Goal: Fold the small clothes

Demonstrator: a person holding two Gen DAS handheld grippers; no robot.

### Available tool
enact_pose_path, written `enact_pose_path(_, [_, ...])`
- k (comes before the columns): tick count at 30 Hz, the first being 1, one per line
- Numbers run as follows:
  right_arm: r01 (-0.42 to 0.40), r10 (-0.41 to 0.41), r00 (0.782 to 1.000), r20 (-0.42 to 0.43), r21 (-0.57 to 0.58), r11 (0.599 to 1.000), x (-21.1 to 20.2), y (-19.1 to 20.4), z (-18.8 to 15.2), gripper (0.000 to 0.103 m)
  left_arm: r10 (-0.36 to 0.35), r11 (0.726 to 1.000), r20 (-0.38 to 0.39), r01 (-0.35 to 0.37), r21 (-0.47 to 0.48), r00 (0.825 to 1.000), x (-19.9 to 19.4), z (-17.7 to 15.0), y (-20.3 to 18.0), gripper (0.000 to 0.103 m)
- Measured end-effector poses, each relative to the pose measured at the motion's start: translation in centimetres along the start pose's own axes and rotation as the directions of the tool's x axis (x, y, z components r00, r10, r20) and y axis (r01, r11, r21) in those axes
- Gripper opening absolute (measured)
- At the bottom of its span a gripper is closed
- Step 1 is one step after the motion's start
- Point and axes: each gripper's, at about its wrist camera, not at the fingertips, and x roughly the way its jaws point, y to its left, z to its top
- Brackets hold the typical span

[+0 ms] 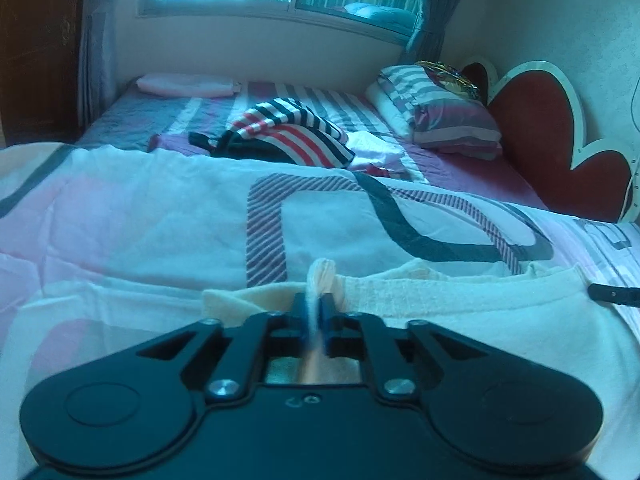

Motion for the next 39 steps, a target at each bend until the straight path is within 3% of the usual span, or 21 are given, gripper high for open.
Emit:
enact_pose_path(1, [0.036,-0.035,0.999,0.01,-0.014,0.999,-0.6,0.5,0.1,0.006,0.042,0.999,0.012,-0.042,0.005,0.999,-0.7,0.1,-0.2,0.035])
enact_pose_path(2, [0.063,-0.061,0.997,0.046,-0.044,0.997,-1.5,1.2,0.2,0.018,0.081,0.996,0.043,-0.082,0.022,0.996,-1.9,0.2,-0.7,0.053])
enact_pose_path(3, [0.046,-0.04,0.996,0.081,-0.072,0.996,-2.2,2.0,0.4,0.023,0.107,0.993,0.105,-0.112,0.04,0.989,-3.3,0.3,-1.5,0.064])
enact_pose_path(4, [0.002,0.005,0.997,0.082,-0.082,0.997,-2.3,3.0,0.5,0.025,0.092,0.994,0.146,-0.099,0.046,0.985,-4.2,0.3,-2.4,0.066])
enact_pose_path(6, [-0.072,0.074,0.997,0.015,-0.121,0.99,-0.8,5.9,0.4,0.025,-0.004,0.996,0.112,-0.006,0.09,0.994,-4.0,0.6,-5.4,0.066])
enact_pose_path(10, [-0.109,0.093,0.993,-0.075,-0.258,0.96,2.2,11.4,-1.5,0.025,-0.068,0.977,0.002,0.066,0.202,0.998,-1.4,-0.1,-10.9,0.066])
enact_pose_path(13, [-0.071,0.055,0.997,-0.056,-0.337,0.939,2.3,11.4,-2.4,0.03,-0.016,0.964,-0.017,0.02,0.265,1.0,-0.7,-1.2,-10.5,0.068])
enact_pose_path(16, [0.12,-0.124,0.992,0.001,-0.259,0.958,1.8,6.4,-1.3,0.031,0.06,0.969,0.012,-0.061,0.24,0.998,-0.9,-2.1,-6.2,0.072])
enact_pose_path(17, [0.125,-0.126,0.992,0.007,-0.218,0.968,1.6,4.7,-0.9,0.03,0.043,0.978,0.017,-0.045,0.205,0.999,-0.9,-2.4,-4.9,0.072])
enact_pose_path(19, [0.08,-0.085,0.996,-0.015,-0.202,0.976,1.5,3.5,-0.4,0.03,0.027,0.981,0.025,-0.031,0.192,0.999,-1.2,-2.3,-4.0,0.072])
enact_pose_path(22, [0.101,-0.11,0.994,-0.02,-0.264,0.959,0.8,5.8,-0.1,0.031,0.08,0.969,0.044,-0.088,0.232,0.996,-2.2,-2.0,-6.0,0.068])
enact_pose_path(25, [-0.013,0.014,1.0,0.0,-0.308,0.951,-1.7,8.9,-1.4,0.033,-0.013,0.963,0.099,-0.014,0.268,0.995,-4.6,-2.7,-8.9,0.07])
enact_pose_path(27, [-0.072,0.052,0.996,-0.066,-0.345,0.936,-1.0,10.8,-2.9,0.036,-0.039,0.957,0.047,0.023,0.29,0.998,-4.0,-3.5,-11.0,0.07])
enact_pose_path(28, [-0.058,0.02,0.995,-0.102,-0.38,0.923,0.1,11.6,-4.0,0.037,-0.035,0.953,0.014,0.029,0.301,0.999,-3.2,-4.1,-11.7,0.07])
enact_pose_path(29, [-0.033,0.005,0.997,-0.072,-0.396,0.918,0.5,11.9,-4.7,0.041,-0.011,0.951,-0.02,0.016,0.308,1.0,-2.1,-4.6,-12.2,0.073])
enact_pose_path(30, [-0.027,0.005,0.998,-0.062,-0.372,0.928,0.7,11.7,-4.8,0.042,-0.012,0.957,0.019,0.006,0.291,1.0,-1.9,-5.1,-12.1,0.075])
enact_pose_path(33, [-0.017,-0.006,0.997,-0.074,-0.313,0.95,-0.2,11.6,-4.0,0.043,-0.017,0.97,-0.005,0.018,0.242,1.0,-2.8,-4.3,-11.2,0.072])
enact_pose_path(36, [-0.1,0.079,0.994,-0.072,-0.374,0.922,-2.5,13.4,-5.5,0.043,-0.05,0.966,0.037,0.039,0.255,0.998,-5.0,-5.2,-11.6,0.074])
enact_pose_path(39, [-0.081,0.045,0.994,-0.095,-0.427,0.901,-2.0,14.7,-8.0,0.043,-0.024,0.966,0.008,0.022,0.257,1.0,-4.8,-6.7,-12.3,0.074])
